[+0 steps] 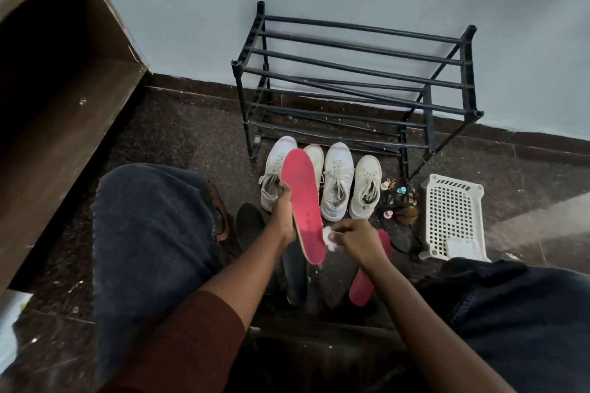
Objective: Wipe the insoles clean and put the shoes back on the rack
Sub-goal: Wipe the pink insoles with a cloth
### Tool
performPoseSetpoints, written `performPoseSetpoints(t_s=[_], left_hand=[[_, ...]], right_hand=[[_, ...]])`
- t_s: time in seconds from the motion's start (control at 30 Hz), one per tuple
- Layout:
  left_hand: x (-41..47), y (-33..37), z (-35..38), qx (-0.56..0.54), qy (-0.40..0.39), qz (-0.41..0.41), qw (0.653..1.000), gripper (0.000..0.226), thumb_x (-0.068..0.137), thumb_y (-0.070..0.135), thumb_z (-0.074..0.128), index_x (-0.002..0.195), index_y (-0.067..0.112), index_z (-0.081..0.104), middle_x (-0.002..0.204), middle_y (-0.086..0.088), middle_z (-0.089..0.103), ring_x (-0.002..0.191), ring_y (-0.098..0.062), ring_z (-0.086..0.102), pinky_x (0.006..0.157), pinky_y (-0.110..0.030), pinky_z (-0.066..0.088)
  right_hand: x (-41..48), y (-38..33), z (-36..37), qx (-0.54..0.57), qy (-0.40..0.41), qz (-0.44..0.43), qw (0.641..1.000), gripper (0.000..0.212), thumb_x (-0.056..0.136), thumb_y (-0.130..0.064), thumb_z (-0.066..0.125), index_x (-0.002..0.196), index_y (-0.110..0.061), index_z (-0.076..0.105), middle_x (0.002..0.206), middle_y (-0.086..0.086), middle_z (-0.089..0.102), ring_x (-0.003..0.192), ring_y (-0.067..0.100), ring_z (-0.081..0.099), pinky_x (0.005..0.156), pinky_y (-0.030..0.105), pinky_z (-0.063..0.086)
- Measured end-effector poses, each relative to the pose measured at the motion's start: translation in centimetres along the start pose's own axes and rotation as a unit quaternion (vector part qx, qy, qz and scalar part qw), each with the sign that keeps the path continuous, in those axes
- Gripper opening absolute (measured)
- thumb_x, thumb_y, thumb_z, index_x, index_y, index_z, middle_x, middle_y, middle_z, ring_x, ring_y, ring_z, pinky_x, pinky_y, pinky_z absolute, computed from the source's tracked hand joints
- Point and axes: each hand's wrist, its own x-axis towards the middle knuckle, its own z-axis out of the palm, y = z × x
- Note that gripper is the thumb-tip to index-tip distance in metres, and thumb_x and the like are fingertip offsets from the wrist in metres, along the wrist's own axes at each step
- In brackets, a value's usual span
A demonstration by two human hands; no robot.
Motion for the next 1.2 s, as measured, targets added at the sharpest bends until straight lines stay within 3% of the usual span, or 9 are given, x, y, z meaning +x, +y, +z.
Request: performPoseSetpoints(t_s=[0.07, 0.17, 0.4, 0.5, 0.6, 0.83, 0.97, 1.1, 1.2], left_hand=[[0.3, -1.3, 0.1, 0.036, 0.002, -0.016, 0.999, 0.059, 0.100, 0.049, 0.024, 0.138, 0.006, 0.040, 0.134, -0.021, 0.052, 0.119, -0.035, 0.054, 0.099, -0.048, 0.044], [1.1, -3.7, 0.3, 0.085, 0.005, -0.033, 0.996, 0.055, 0.099, 0.047, 0.029, 0.136, 0.009, 0.042, 0.126, -0.019, 0.059, 0.110, -0.032, 0.061, 0.091, -0.045, 0.050], [3.3, -7.6, -0.7, 0.239, -0.001, -0.008, 0.971, 0.038, 0.097, 0.027, 0.051, 0.123, 0.000, 0.056, 0.106, -0.013, 0.065, 0.095, -0.024, 0.061, 0.088, -0.040, 0.051], [4.5, -9.0, -1.4, 0.289, -0.031, -0.097, 0.952, 0.022, 0.097, 0.027, 0.052, 0.113, 0.012, 0.056, 0.091, -0.002, 0.064, 0.077, -0.015, 0.061, 0.067, -0.031, 0.053], [6.1, -11.2, -2.6, 0.350, -0.039, -0.161, 0.922, 0.022, 0.097, 0.013, 0.049, 0.119, 0.011, 0.053, 0.087, -0.003, 0.061, 0.073, -0.014, 0.057, 0.067, -0.032, 0.048], [10.8, -16.0, -3.6, 0.461, -0.004, -0.167, 0.871, 0.044, 0.088, -0.006, 0.055, 0.129, 0.010, 0.055, 0.098, -0.010, 0.060, 0.084, -0.022, 0.053, 0.070, -0.037, 0.043], [13.4, -17.9, -3.8, 0.494, 0.035, -0.155, 0.855, 0.045, 0.085, -0.003, 0.059, 0.126, 0.017, 0.059, 0.097, -0.008, 0.066, 0.075, -0.018, 0.054, 0.059, -0.031, 0.044], [15.3, -19.8, -4.2, 0.523, 0.045, -0.133, 0.841, 0.048, 0.084, -0.003, 0.062, 0.128, 0.015, 0.059, 0.113, -0.014, 0.068, 0.093, -0.026, 0.066, 0.081, -0.040, 0.055], [16.2, -20.7, -4.3, 0.562, 0.041, -0.096, 0.821, 0.048, 0.083, 0.000, 0.065, 0.128, 0.015, 0.060, 0.109, -0.012, 0.069, 0.101, -0.032, 0.065, 0.081, -0.036, 0.053]], right_hand=[[0.8, 0.4, 0.1, 0.094, -0.007, 0.009, 0.996, 0.017, 0.079, -0.004, 0.067, 0.072, -0.019, 0.068, 0.070, -0.002, 0.066, 0.071, 0.013, 0.061, 0.075, 0.028, 0.049], [2.0, 1.6, 1.1, 0.188, -0.030, 0.043, 0.981, 0.017, 0.082, 0.005, 0.060, 0.073, -0.007, 0.067, 0.073, 0.011, 0.065, 0.073, 0.022, 0.058, 0.075, 0.038, 0.047], [4.3, 6.8, 3.1, 0.144, -0.006, 0.128, 0.981, 0.018, 0.080, 0.008, 0.063, 0.070, -0.007, 0.064, 0.061, 0.005, 0.061, 0.048, 0.006, 0.056, 0.046, 0.017, 0.046], [5.9, 9.7, 3.7, 0.070, 0.036, 0.151, 0.985, 0.008, 0.076, -0.001, 0.070, 0.083, -0.004, 0.071, 0.079, 0.007, 0.067, 0.074, 0.015, 0.060, 0.075, 0.029, 0.050], [6.8, 12.4, 4.6, 0.004, 0.009, 0.191, 0.981, 0.015, 0.079, -0.014, 0.071, 0.092, -0.009, 0.072, 0.089, 0.008, 0.070, 0.079, 0.018, 0.061, 0.072, 0.027, 0.045], [9.7, 17.0, 6.7, 0.016, 0.016, 0.248, 0.969, 0.017, 0.078, -0.021, 0.071, 0.088, -0.008, 0.072, 0.087, 0.013, 0.070, 0.084, 0.026, 0.065, 0.074, 0.033, 0.051], [11.5, 18.7, 7.7, 0.045, 0.046, 0.270, 0.961, 0.015, 0.079, -0.023, 0.071, 0.087, -0.010, 0.073, 0.087, 0.011, 0.071, 0.088, 0.024, 0.064, 0.063, 0.022, 0.038], [13.1, 19.9, 8.2, 0.047, 0.046, 0.282, 0.957, 0.015, 0.083, -0.022, 0.067, 0.087, -0.008, 0.072, 0.089, 0.012, 0.071, 0.083, 0.022, 0.062, 0.057, 0.017, 0.033], [13.9, 20.6, 8.5, 0.062, 0.054, 0.299, 0.951, 0.016, 0.084, -0.020, 0.065, 0.089, -0.007, 0.072, 0.091, 0.013, 0.071, 0.080, 0.020, 0.059, 0.056, 0.016, 0.032]])
